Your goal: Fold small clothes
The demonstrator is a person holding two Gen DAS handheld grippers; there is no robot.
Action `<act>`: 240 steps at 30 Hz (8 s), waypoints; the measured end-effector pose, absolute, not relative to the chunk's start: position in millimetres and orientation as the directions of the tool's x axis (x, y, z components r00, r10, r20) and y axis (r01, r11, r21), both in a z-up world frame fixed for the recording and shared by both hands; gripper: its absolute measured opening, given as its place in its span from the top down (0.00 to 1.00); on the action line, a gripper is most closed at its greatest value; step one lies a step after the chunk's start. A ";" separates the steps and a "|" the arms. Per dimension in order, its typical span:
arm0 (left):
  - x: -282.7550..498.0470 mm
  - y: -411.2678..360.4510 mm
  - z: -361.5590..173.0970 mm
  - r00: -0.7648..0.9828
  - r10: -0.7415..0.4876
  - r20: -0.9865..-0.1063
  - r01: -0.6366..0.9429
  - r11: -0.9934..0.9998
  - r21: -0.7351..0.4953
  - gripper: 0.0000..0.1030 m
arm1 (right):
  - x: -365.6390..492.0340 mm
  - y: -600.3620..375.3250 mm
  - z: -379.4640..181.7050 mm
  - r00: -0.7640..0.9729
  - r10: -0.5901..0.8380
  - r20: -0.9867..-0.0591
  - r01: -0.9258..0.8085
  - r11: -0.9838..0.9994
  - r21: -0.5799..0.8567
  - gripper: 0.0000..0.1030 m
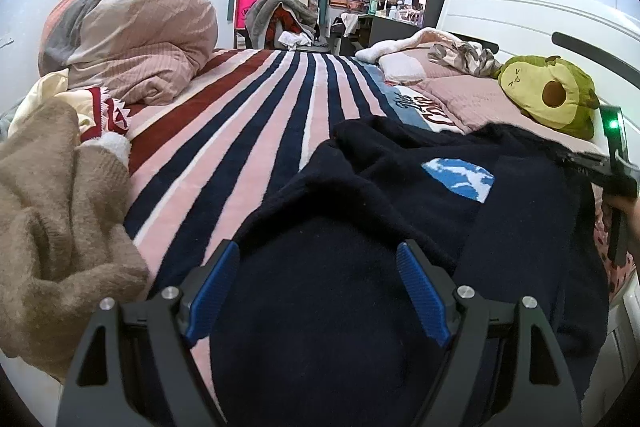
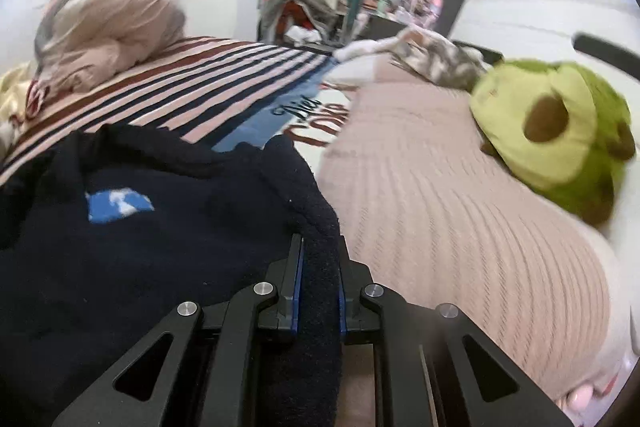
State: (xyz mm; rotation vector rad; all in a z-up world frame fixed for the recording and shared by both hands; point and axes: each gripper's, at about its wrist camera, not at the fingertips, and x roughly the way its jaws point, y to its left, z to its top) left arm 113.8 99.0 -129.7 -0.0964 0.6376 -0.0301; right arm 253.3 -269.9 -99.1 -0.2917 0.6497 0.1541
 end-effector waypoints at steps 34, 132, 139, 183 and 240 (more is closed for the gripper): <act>22.0 139.9 -202.6 0.650 -0.172 -0.740 -0.076 0.955 -0.288 0.21 | 39.6 -314.3 -194.3 0.455 0.593 -0.664 -0.232 0.799 0.555 0.31; -125.0 93.0 10.9 0.870 -0.436 -0.230 0.366 0.883 -0.293 0.89 | -79.2 -254.0 -21.6 0.457 0.875 -0.158 -0.799 0.482 0.360 0.93; -52.0 110.7 -3.7 0.894 -0.337 -0.296 0.247 0.920 -0.303 0.89 | -19.1 -266.4 -31.8 0.562 0.802 -0.201 -0.703 0.592 0.395 0.93; 113.3 93.3 -71.9 0.788 -0.282 -0.547 0.169 0.954 -0.248 0.29 | 138.6 -290.8 -84.2 0.622 0.598 -0.506 -0.428 0.801 0.420 0.31; 17.0 147.3 -166.0 0.677 -0.341 -0.652 -0.042 0.867 -0.497 0.19 | 107.1 -211.1 -101.5 0.624 0.390 -0.677 -0.455 0.886 0.090 0.87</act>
